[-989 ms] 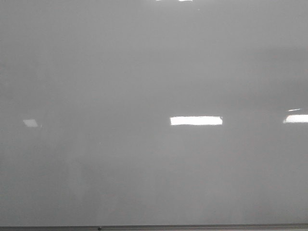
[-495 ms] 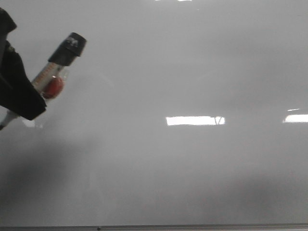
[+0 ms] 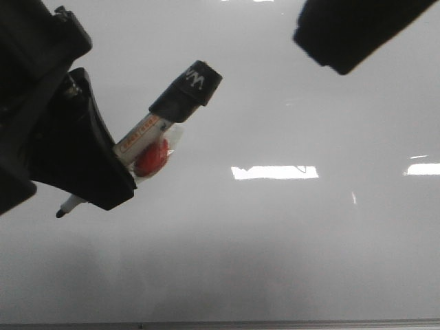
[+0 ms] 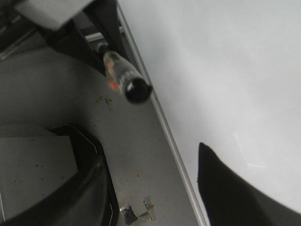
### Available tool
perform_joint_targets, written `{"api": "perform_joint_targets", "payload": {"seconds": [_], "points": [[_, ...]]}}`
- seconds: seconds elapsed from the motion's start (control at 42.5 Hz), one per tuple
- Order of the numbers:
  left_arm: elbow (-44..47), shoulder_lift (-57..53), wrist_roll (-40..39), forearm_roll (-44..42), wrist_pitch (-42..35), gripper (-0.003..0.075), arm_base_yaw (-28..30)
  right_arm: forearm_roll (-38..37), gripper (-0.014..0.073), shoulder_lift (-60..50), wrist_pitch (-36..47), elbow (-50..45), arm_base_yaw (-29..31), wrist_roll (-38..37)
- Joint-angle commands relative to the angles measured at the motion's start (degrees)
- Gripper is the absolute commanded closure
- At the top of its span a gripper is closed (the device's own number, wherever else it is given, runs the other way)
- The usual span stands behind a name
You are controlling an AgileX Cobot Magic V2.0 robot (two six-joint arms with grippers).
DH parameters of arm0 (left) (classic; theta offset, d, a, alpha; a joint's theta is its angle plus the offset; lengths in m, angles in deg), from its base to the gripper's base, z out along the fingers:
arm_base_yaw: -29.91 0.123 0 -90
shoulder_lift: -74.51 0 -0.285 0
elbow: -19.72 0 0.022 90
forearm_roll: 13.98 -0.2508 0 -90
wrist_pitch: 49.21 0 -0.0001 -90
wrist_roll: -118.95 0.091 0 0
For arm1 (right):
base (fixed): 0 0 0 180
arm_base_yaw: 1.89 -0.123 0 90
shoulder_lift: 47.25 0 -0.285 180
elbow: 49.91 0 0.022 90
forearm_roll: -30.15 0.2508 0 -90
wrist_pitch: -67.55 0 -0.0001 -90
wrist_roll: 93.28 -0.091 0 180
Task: Write number 8 on whiteboard
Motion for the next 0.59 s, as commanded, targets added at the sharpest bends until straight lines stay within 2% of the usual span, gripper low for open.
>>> {"api": "perform_joint_targets", "payload": {"seconds": [0.0, 0.236, 0.565], "points": [[-1.95, -1.71, 0.04, 0.45, -3.43, 0.0741, -0.69, 2.14, 0.0122, 2.98, 1.41, 4.61, -2.41, 1.51], [-1.95, -1.71, 0.04, 0.45, -3.56, 0.0741, -0.69, 2.21, 0.0121, 10.71, 1.12, 9.67, -6.55, 3.42], [-1.95, -1.71, 0.04, 0.45, -5.43, 0.0741, -0.69, 3.2, 0.0129, 16.09, 2.26, 11.92, -6.95, 3.88]]}}
